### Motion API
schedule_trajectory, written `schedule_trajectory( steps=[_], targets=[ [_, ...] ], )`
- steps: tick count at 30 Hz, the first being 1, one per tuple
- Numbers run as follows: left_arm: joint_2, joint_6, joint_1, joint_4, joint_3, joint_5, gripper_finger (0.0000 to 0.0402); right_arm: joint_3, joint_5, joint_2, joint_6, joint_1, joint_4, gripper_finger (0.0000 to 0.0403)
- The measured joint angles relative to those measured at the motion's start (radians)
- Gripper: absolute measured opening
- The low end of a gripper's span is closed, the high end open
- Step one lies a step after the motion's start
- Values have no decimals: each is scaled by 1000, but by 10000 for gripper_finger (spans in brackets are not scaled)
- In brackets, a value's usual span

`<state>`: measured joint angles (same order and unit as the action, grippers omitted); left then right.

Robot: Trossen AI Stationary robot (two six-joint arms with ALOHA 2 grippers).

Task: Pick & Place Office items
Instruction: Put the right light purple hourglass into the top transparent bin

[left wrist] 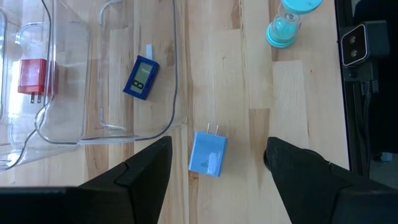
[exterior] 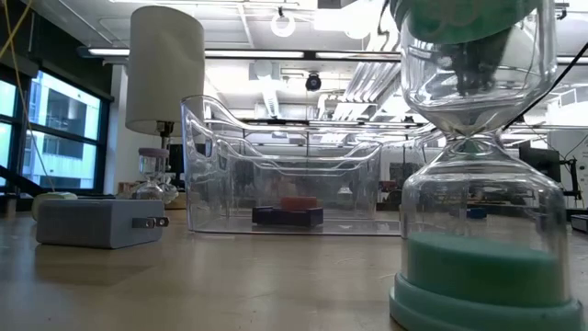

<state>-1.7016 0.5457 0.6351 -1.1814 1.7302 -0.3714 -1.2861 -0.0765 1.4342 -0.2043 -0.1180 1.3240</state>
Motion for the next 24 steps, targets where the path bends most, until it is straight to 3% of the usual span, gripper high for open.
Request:
schedule_trajectory(
  steps=[10,17,24],
  targets=[
    [0,0,0,0,0,0,254,-246,-2,0,189,191,25,185],
    [0,0,0,0,0,0,254,-274,49,11,330,393,-71,201],
    [0,0,0,0,0,0,254,-281,81,105,421,552,-179,185]
  ],
)
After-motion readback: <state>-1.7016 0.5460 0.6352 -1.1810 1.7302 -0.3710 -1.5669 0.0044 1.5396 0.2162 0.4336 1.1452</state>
